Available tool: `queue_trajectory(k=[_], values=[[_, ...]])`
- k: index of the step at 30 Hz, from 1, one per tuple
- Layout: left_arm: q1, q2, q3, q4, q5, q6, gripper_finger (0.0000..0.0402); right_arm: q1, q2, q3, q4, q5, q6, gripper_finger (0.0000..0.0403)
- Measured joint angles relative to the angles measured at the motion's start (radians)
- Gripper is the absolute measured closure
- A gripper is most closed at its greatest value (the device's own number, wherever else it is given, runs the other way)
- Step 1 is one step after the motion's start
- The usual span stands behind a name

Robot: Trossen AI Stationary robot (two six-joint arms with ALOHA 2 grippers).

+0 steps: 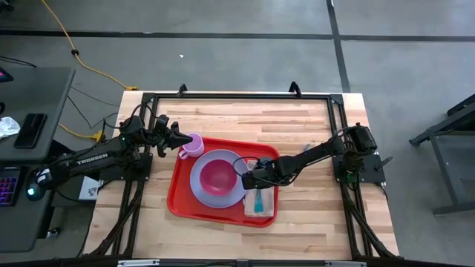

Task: Set up tray
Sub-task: Adjust the utensils on the gray napkin

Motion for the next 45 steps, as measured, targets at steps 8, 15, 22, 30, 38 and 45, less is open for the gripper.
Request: queue_trajectory(k=[8, 15, 22, 30, 38, 45], values=[[0.0, 0.0, 0.0, 0.0, -0.005, 0.0, 0.0339, -0.001, 0.002, 0.012, 0.007, 0.007, -0.01, 0.0403], [0.0, 0.0, 0.0, 0.0, -0.007, 0.0, 0.0339, -0.014, 0.004, 0.027, 0.013, 0.017, -0.038, 0.0403], [0.0, 0.0, 0.0, 0.0, -0.008, 0.0, 0.0339, -0.016, 0.004, 0.028, 0.01, 0.015, -0.041, 0.0403], [0.0, 0.0, 0.0, 0.0, -0.008, 0.0, 0.0339, -0.016, 0.004, 0.028, 0.033, 0.006, -0.054, 0.0403], [0.0, 0.0, 0.0, 0.0, -0.023, 0.0, 0.0339, -0.016, 0.004, 0.028, 0.054, 0.003, -0.085, 0.0403], [0.0, 0.0, 0.0, 0.0, -0.024, 0.0, 0.0339, -0.017, 0.002, 0.031, 0.011, -0.014, -0.085, 0.0403]])
